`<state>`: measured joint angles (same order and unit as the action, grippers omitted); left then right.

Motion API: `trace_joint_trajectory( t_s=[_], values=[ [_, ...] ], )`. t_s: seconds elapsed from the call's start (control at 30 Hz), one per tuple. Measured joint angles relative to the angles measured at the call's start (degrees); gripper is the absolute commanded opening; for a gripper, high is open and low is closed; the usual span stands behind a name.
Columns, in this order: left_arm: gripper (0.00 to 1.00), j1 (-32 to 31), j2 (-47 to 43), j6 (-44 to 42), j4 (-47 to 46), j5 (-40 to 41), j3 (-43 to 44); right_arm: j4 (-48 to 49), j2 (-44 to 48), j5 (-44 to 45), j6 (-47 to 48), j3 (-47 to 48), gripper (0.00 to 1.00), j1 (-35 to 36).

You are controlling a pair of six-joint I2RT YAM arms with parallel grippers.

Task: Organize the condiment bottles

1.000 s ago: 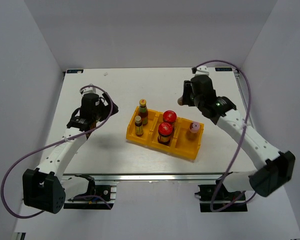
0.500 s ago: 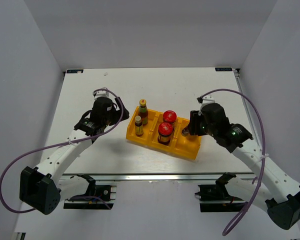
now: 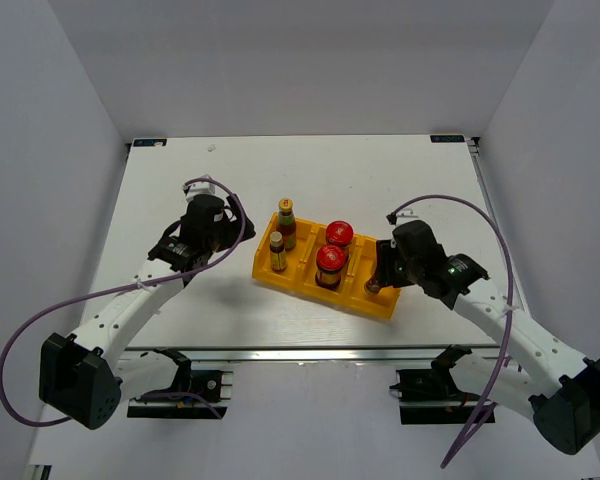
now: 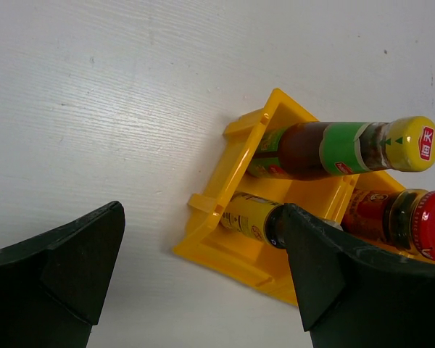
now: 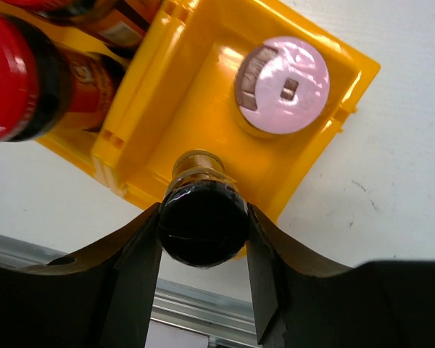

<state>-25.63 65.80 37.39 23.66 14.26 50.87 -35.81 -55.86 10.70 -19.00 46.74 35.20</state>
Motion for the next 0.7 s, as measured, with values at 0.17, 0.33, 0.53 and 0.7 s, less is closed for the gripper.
trace_joint_trajectory(
  t_s=[0.17,0.33,0.53,0.7],
  values=[
    [0.98,0.0,0.0,0.0,0.6,0.7,-0.1,0.1,-1.5,1.9,-0.6,-1.8,0.28,0.6],
    [0.98,0.0,0.0,0.0,0.8,1.3,-0.6,0.2,-2.5,3.7,-1.1,-1.9,0.30,1.7],
    [0.98,0.0,0.0,0.0,1.5,1.7,-0.6,-0.2,-4.7,7.2,-1.8,-2.1,0.36,3.2],
    [0.98,0.0,0.0,0.0,1.9,2.1,-0.6,-0.3,-6.2,9.4,-2.2,-2.2,0.47,4.3]
  ],
)
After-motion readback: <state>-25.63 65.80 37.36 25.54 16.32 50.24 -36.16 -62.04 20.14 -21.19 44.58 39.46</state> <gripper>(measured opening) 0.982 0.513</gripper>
